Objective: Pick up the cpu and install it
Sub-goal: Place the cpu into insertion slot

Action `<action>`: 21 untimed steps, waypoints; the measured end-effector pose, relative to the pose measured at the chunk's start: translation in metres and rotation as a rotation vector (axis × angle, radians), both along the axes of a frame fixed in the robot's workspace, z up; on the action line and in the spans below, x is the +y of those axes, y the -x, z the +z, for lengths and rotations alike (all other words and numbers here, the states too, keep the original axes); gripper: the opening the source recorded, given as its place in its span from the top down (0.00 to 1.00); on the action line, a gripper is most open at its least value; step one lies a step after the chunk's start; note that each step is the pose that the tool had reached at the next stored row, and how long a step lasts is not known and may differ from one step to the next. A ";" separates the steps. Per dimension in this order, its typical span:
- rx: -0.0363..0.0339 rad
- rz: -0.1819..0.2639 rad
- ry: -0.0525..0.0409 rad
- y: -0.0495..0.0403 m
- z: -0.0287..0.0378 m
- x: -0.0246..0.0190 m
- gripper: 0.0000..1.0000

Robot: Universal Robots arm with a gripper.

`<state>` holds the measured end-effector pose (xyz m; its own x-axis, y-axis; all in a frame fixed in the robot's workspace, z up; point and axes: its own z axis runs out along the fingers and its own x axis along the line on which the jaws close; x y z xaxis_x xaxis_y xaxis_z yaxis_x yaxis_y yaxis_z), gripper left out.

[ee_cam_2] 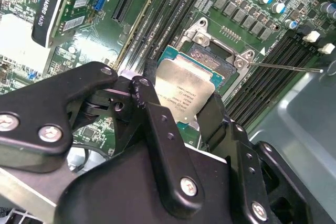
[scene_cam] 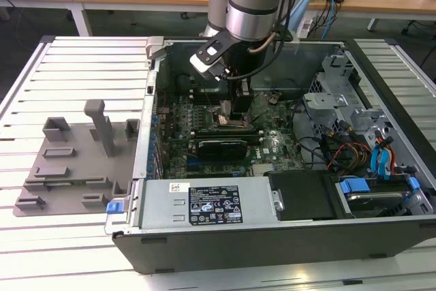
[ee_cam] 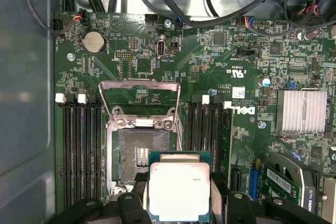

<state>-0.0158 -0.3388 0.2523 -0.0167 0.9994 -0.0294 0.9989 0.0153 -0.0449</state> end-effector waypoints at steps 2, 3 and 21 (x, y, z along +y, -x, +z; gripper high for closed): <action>0.0000 0.000 0.0000 -0.0002 -0.0014 0.0002 0.45; 0.0000 0.000 0.0001 -0.0002 -0.0017 0.0003 0.45; -0.0001 -0.001 0.0000 -0.0026 -0.0246 0.0157 0.45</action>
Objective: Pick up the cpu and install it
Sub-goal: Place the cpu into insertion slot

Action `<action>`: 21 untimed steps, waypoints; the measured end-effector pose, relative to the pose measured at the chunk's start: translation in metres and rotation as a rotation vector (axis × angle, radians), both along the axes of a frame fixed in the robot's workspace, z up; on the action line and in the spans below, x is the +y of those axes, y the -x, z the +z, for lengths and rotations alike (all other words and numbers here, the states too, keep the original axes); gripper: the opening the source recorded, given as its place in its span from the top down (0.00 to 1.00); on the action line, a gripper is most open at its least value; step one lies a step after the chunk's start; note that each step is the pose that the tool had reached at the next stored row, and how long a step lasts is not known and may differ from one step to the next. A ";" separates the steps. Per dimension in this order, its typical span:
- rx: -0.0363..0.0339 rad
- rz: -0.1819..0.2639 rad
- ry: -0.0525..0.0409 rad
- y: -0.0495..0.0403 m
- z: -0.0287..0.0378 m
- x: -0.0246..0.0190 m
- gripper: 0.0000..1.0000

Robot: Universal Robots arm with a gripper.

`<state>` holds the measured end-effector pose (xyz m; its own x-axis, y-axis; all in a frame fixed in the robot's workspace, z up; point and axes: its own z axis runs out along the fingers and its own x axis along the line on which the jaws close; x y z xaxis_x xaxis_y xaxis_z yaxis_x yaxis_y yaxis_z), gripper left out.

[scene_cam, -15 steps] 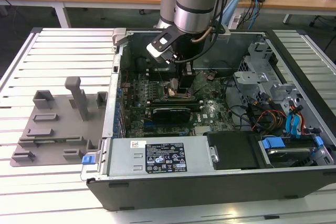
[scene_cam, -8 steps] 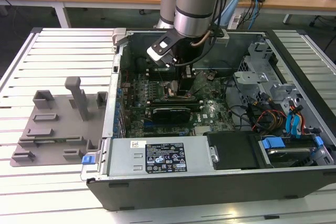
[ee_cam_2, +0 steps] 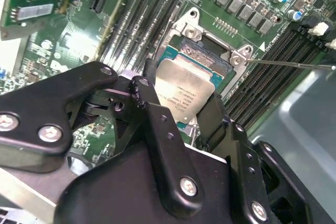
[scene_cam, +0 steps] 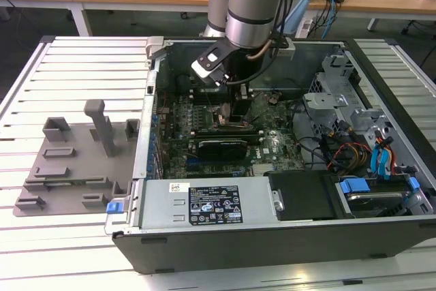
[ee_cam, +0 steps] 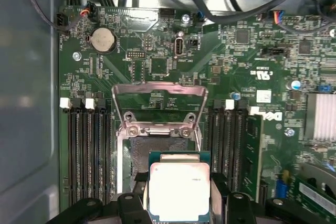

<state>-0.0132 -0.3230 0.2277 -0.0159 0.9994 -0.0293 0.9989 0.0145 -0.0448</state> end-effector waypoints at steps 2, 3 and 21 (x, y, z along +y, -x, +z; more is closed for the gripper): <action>0.0001 0.000 0.0000 0.0000 -0.0048 0.0018 0.45; 0.0001 0.000 0.0001 0.0000 -0.0079 0.0035 0.45; 0.0004 -0.002 0.0000 0.0037 -0.0324 0.0157 0.45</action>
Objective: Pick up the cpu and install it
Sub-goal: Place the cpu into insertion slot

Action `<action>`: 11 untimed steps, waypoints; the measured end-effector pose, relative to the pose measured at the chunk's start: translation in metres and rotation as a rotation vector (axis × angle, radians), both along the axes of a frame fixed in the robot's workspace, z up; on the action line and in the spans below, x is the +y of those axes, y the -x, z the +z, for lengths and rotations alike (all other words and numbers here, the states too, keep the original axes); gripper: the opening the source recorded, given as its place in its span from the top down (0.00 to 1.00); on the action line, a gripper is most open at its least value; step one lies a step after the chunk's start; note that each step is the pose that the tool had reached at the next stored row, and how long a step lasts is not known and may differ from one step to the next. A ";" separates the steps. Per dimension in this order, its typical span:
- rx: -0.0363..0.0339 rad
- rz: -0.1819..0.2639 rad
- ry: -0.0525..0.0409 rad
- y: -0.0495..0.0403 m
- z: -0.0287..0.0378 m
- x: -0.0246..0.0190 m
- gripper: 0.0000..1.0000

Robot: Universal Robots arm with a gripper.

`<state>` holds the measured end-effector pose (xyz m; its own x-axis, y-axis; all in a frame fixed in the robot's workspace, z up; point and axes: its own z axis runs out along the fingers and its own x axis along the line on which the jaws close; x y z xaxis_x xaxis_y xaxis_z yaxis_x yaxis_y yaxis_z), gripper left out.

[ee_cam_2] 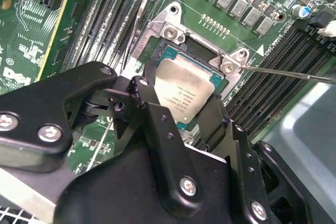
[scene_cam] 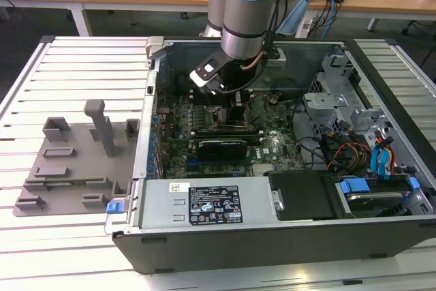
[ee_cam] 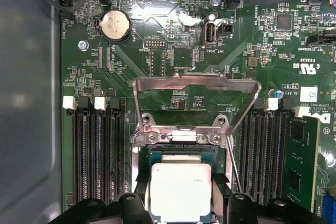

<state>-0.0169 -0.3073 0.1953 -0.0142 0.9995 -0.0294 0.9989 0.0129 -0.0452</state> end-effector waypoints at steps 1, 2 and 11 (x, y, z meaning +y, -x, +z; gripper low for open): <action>-0.0001 0.000 -0.0003 -0.0006 -0.0001 -0.0002 0.45; -0.0003 0.000 -0.0006 -0.0013 -0.0002 -0.0010 0.45; -0.0031 0.000 -0.0019 -0.0014 0.0038 -0.0029 0.45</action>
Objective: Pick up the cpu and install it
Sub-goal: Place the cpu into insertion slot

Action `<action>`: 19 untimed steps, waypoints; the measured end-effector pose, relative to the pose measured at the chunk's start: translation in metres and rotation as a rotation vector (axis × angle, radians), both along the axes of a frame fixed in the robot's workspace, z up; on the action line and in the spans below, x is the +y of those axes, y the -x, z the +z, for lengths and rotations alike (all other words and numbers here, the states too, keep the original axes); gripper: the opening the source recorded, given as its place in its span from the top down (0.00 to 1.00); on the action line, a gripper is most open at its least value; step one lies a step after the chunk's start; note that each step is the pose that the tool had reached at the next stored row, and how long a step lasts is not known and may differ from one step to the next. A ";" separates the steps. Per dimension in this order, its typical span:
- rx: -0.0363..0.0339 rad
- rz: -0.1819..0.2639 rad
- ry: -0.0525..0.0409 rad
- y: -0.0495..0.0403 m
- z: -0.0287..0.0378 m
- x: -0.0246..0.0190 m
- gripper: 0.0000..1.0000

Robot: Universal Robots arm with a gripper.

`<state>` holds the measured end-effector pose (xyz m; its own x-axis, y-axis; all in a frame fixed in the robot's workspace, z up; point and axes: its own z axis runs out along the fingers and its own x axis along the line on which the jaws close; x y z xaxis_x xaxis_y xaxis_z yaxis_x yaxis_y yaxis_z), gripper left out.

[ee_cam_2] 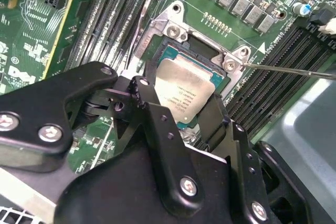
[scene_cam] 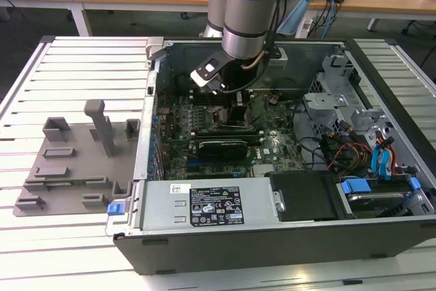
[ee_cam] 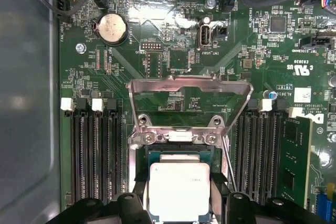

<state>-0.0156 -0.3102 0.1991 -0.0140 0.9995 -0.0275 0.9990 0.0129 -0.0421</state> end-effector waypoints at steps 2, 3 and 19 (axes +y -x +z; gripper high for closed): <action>0.0001 0.000 -0.0001 0.0000 -0.0011 -0.0007 0.45; 0.0002 0.000 0.0000 0.0000 -0.0012 -0.0008 0.45; 0.0001 0.000 -0.0012 -0.0006 0.0015 -0.0008 0.38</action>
<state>-0.0150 -0.3110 0.2006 -0.0141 0.9996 -0.0262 0.9990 0.0130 -0.0421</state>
